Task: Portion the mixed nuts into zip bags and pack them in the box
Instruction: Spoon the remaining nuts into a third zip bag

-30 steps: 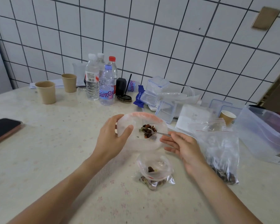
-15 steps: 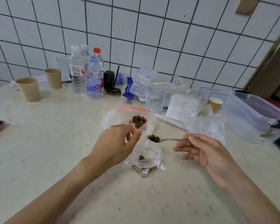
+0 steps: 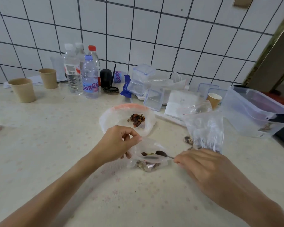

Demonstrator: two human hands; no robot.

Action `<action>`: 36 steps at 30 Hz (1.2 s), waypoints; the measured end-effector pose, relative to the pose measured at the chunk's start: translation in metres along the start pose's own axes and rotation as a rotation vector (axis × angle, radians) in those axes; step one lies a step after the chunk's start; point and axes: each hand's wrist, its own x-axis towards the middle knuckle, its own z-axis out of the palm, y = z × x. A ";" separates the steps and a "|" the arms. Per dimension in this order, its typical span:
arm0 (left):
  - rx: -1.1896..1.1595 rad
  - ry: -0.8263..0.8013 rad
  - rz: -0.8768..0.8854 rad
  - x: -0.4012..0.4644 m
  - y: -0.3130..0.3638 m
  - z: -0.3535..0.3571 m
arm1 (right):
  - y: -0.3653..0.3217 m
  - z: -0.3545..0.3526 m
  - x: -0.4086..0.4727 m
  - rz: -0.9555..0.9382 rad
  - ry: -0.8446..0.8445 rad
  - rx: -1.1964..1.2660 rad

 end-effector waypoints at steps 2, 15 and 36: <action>0.026 0.004 -0.004 0.000 0.000 0.000 | 0.001 -0.005 0.000 -0.011 0.025 0.006; 0.227 0.507 0.266 0.004 -0.003 -0.015 | 0.022 0.029 0.031 0.734 0.309 1.142; -0.160 0.432 -0.150 0.022 -0.032 -0.028 | 0.028 0.120 0.128 1.059 0.245 1.369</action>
